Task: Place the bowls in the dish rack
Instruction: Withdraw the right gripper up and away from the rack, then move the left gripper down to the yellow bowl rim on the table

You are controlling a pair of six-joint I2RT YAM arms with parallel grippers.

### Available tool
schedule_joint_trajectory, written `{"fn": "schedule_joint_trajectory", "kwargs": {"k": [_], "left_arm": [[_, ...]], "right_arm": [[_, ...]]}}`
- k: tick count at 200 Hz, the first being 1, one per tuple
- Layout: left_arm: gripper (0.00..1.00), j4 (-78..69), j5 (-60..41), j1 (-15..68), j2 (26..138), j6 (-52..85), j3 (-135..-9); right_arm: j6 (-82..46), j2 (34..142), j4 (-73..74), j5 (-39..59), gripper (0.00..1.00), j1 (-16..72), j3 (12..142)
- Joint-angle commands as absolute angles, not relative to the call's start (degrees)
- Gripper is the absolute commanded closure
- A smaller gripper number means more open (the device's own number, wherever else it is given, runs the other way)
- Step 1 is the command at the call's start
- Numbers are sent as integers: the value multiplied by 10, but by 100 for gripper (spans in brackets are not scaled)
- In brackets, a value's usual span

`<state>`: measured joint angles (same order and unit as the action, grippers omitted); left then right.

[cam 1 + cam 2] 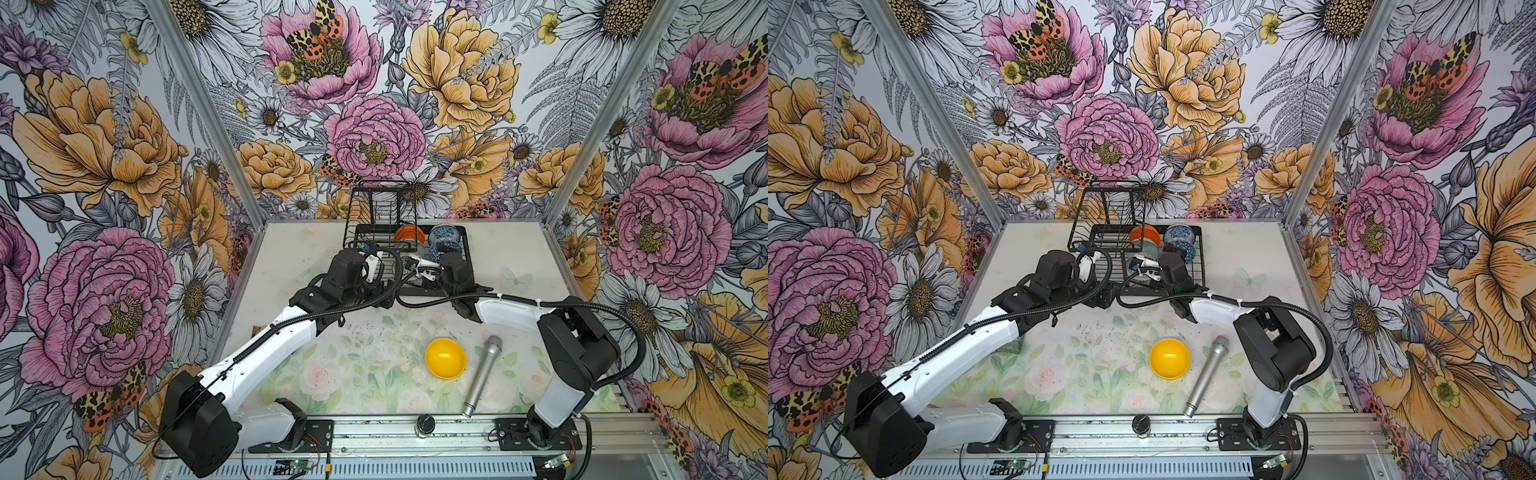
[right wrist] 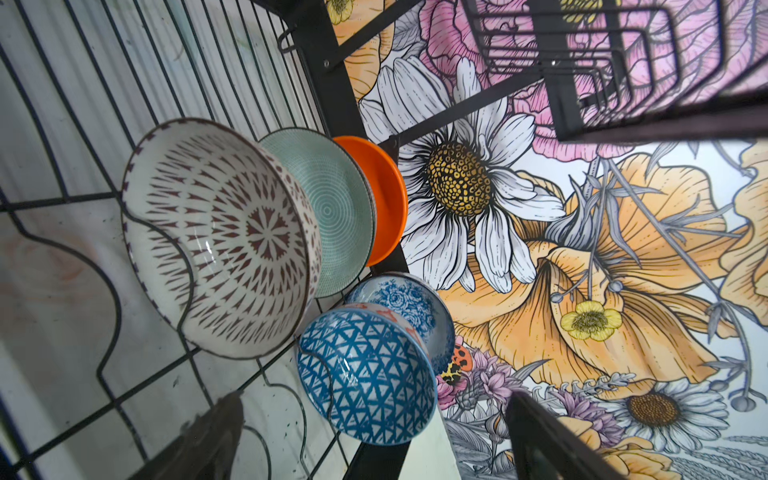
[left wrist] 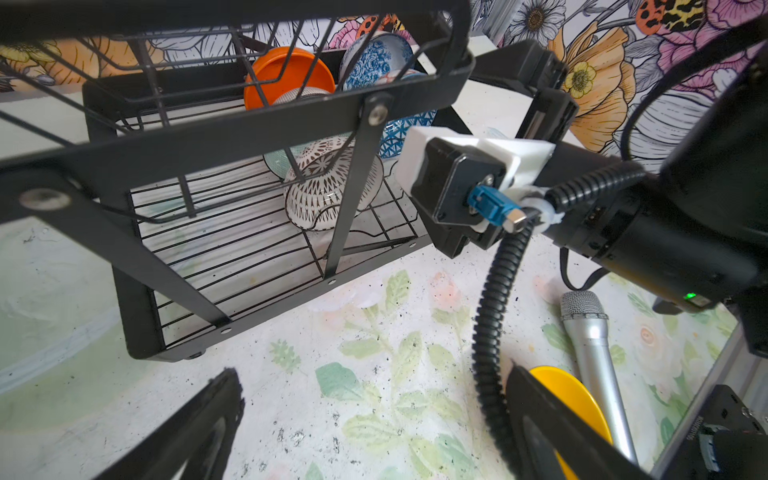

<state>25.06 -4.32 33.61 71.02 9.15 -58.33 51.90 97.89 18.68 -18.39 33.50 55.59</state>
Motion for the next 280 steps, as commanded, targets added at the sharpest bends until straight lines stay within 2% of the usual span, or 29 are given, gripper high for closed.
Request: {"fn": "schedule_joint_trajectory", "kwargs": {"k": [1, 39, 81, 134, 156, 193, 280], "left_arm": [[1, 256, -31, 329, 714, 87, -587], [1, 257, -14, 328, 708, 89, -587], [1, 258, -19, 328, 715, 91, -591], [1, 257, -17, 340, 721, 107, -592], [1, 259, -9, 350, 719, 111, -587], [1, 291, 3, 363, 715, 113, -585], [1, 328, -22, 396, 710, 138, -558]], "right_arm": [[478, 925, 133, -196, 0, 343, 548], [380, 851, 51, -175, 1, 345, 541], [242, 800, -88, -204, 1, 345, 588], [79, 720, -167, -221, 1, 341, 603], [-9, 724, -254, -193, 0, 313, 646], [-66, 748, -329, -155, 1, 294, 668], [-106, 805, -361, -119, 0, 253, 687]]}}
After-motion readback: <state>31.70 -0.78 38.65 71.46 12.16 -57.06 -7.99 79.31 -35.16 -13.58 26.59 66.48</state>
